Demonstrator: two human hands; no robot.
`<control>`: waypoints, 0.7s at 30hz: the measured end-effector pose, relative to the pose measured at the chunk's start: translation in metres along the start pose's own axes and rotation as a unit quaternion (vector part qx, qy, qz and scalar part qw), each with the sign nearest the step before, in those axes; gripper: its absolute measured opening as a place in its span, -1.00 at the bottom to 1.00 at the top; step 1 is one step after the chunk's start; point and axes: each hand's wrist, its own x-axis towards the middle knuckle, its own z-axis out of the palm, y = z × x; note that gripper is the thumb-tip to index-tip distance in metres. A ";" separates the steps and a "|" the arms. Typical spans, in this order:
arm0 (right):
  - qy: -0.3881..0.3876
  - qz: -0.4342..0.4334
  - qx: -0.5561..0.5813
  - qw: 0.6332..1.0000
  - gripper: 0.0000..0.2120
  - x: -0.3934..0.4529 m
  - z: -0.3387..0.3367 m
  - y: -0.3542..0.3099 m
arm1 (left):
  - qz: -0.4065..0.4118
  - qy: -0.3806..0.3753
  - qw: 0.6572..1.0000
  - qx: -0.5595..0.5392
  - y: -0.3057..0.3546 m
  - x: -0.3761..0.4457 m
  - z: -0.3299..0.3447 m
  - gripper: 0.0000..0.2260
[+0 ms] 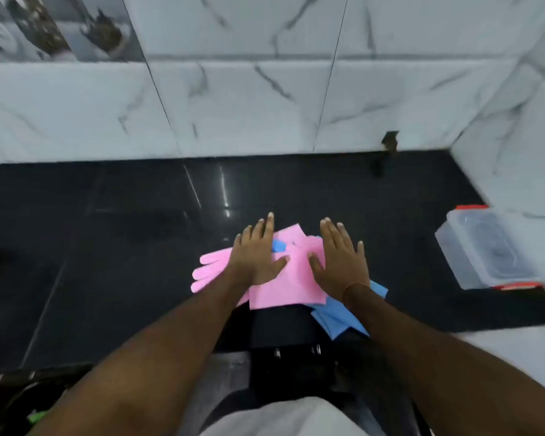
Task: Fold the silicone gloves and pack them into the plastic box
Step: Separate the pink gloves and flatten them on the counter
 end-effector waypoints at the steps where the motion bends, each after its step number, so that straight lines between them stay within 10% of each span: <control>1: -0.026 0.014 -0.010 1.000 -0.23 -0.008 0.008 0.004 | -0.033 -0.026 0.999 -0.001 -0.004 -0.004 0.011 0.05; 9: -0.059 0.228 0.076 0.969 0.24 -0.026 0.023 0.032 | -0.107 -0.011 0.994 -0.014 -0.004 -0.002 0.034 0.39; 16: -0.132 0.202 0.283 0.928 -0.29 -0.010 0.028 0.014 | -0.087 -0.067 0.991 -0.076 -0.007 0.007 0.028 -0.50; 21: -0.129 0.213 0.426 0.870 -0.51 0.003 0.043 -0.031 | -0.089 -0.048 0.989 -0.110 -0.043 -0.002 0.011 -0.62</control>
